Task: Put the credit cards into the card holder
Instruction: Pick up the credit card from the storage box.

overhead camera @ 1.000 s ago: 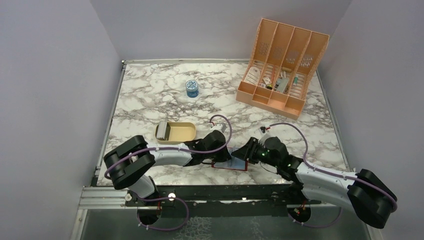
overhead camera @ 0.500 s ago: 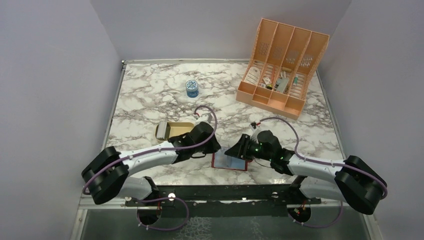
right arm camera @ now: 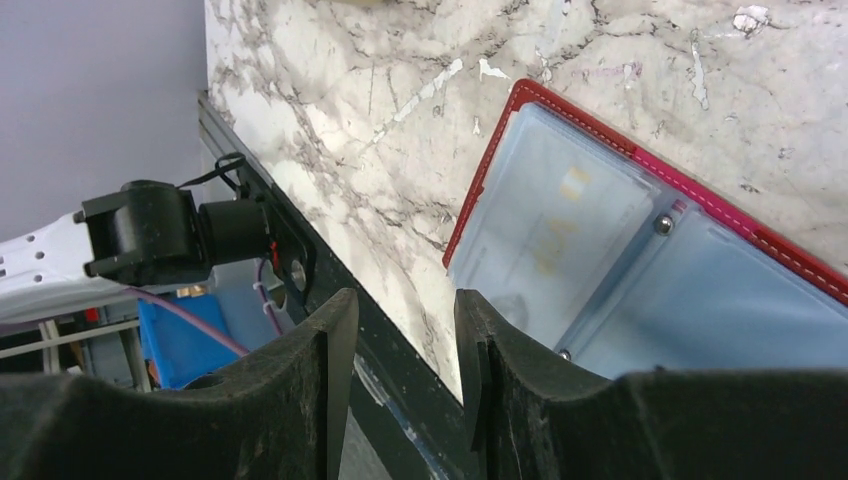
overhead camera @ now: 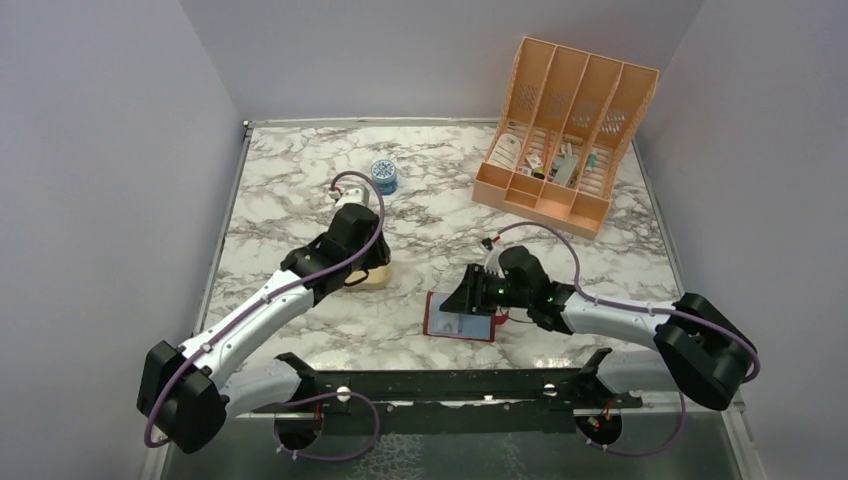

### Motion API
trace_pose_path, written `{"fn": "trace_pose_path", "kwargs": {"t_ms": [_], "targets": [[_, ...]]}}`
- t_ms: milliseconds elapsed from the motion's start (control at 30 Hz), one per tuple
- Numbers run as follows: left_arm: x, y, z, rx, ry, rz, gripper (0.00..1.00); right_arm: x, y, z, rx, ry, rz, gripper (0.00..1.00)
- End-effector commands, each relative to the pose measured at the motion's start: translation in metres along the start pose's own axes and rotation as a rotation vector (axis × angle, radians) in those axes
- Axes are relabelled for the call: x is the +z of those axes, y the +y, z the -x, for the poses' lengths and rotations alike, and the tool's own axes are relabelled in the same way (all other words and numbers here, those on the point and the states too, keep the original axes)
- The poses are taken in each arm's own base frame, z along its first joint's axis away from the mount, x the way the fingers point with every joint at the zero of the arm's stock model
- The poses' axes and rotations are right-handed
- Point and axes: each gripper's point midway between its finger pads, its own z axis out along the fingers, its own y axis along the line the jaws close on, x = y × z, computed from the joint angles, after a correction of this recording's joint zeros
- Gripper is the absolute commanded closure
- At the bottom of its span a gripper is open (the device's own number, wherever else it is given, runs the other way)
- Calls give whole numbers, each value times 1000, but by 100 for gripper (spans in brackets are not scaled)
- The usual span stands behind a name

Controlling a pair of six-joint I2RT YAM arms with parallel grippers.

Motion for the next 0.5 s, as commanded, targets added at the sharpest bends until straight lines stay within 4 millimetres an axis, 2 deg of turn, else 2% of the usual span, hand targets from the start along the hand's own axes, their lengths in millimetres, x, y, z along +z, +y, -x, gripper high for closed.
{"fn": "trace_pose_path", "kwargs": {"t_ms": [0,233,333,467], "targets": [[-11,45,18,106,6,171,59,-12,6,8,-84,-14,-43,58],[-17,97,41,210,14,395,51,-34,5,18,-129,-82,-102,59],[-15,117,43,252,37,488,48,-40,6,20,-138,-103,-107,59],[-9,130,38,286,83,531,45,-44,5,21,-147,-108,-117,59]]}}
